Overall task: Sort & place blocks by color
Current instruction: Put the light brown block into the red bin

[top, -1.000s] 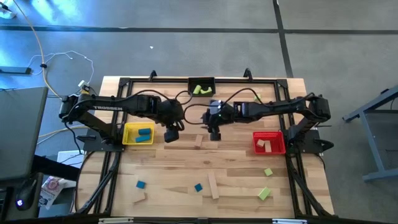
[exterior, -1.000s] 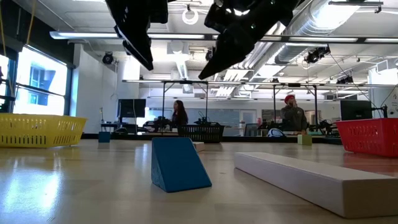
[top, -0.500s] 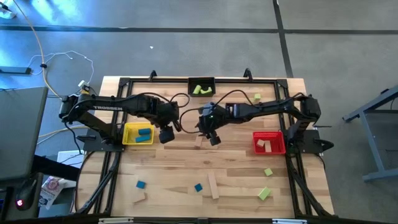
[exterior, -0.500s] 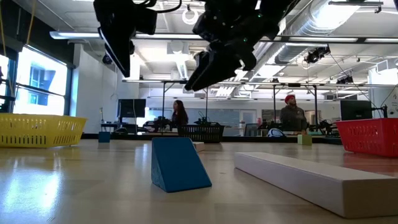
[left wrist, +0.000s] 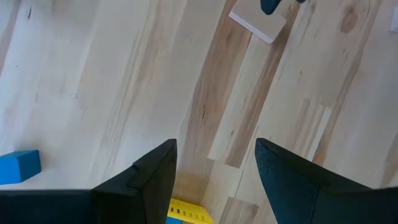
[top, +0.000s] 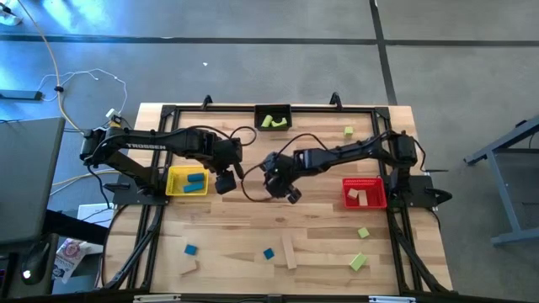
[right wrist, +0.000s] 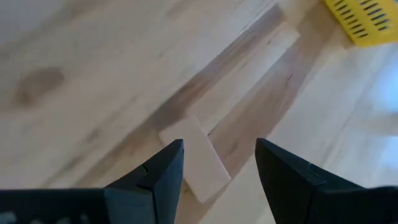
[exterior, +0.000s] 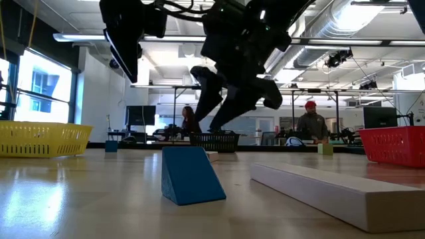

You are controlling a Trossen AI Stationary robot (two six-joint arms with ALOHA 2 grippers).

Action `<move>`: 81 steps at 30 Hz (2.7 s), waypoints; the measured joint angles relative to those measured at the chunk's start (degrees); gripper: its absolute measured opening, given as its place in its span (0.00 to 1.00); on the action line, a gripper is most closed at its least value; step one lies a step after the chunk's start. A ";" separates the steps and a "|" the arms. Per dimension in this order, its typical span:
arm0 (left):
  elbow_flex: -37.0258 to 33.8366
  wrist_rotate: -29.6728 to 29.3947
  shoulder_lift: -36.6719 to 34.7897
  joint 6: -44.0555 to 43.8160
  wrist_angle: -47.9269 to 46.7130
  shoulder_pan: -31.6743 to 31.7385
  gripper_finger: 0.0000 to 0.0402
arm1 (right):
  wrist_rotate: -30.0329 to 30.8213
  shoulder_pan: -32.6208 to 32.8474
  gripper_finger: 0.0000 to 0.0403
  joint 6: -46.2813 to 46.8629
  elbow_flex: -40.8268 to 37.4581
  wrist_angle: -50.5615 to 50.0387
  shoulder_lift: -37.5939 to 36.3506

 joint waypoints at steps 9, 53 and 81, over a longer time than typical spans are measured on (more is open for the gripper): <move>0.00 0.00 0.00 0.00 0.13 0.00 0.51 | 4.31 1.89 0.46 -7.96 0.00 -0.14 1.38; -0.07 -0.01 0.02 -0.02 0.54 0.02 0.51 | 2.58 -0.63 0.46 7.38 2.29 -5.12 7.61; -0.07 -0.04 0.02 0.04 0.48 0.02 0.51 | -0.83 0.93 0.46 39.28 4.39 -3.80 7.69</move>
